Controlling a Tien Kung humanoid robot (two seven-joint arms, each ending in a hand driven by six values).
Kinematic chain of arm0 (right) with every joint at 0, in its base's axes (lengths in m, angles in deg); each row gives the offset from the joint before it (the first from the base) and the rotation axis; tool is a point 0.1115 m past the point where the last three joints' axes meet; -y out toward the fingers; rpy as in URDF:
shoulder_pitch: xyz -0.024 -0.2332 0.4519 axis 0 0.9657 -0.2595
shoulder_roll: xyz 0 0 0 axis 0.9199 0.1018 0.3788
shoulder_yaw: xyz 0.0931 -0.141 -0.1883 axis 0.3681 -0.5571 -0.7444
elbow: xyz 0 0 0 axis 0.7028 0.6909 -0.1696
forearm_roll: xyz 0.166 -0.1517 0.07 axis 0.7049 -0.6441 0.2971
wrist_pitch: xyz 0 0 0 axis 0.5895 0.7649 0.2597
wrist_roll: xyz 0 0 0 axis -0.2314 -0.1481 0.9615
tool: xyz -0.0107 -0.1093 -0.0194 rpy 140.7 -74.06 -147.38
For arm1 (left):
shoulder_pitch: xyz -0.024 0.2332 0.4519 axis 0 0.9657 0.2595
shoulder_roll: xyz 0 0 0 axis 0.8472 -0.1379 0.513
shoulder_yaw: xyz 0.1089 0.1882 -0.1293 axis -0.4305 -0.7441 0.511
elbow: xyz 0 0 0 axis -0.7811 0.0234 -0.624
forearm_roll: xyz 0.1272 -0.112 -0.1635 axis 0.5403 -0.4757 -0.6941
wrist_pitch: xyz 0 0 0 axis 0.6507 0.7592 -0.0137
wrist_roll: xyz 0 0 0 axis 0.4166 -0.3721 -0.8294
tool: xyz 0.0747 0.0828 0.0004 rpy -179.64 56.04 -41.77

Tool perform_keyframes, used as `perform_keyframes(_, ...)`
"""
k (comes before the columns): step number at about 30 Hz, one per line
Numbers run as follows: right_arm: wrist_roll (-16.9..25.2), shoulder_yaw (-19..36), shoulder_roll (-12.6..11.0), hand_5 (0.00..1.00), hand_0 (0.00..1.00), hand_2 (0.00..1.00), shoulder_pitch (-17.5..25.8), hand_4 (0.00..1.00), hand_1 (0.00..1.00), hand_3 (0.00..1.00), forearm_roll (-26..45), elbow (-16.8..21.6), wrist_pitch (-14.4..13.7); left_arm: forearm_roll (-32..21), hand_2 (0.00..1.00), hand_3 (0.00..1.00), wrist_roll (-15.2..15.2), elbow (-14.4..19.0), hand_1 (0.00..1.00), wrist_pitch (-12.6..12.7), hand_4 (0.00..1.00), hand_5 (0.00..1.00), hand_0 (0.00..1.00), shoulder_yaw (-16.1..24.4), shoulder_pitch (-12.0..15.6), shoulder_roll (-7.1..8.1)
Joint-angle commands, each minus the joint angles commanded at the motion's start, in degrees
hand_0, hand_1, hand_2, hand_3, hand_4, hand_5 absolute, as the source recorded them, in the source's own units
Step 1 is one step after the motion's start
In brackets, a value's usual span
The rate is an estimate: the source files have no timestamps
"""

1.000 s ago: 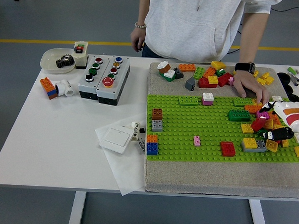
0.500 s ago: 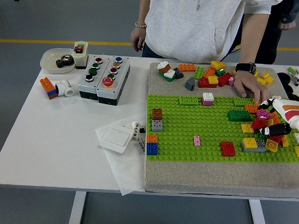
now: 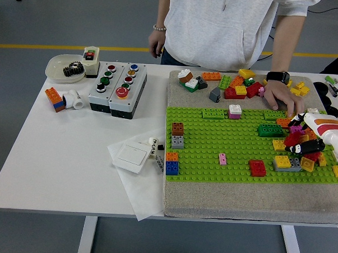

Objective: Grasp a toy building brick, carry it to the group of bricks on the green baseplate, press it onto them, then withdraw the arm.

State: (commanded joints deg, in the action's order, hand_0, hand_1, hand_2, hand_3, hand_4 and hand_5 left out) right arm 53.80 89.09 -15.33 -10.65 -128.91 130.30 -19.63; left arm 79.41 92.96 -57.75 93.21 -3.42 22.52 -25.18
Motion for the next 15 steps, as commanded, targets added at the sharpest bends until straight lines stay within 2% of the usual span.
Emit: perform_keyframes(15,0.1,-3.9,1.2,0.364,0.543,0.682,-2.7,0.952,0.597,0.625,0.5,-3.5,-0.5,-0.1,0.751,0.588,-0.1,0.1,0.764,0.0,0.616,0.64,0.755,-0.1,-0.4,0.01)
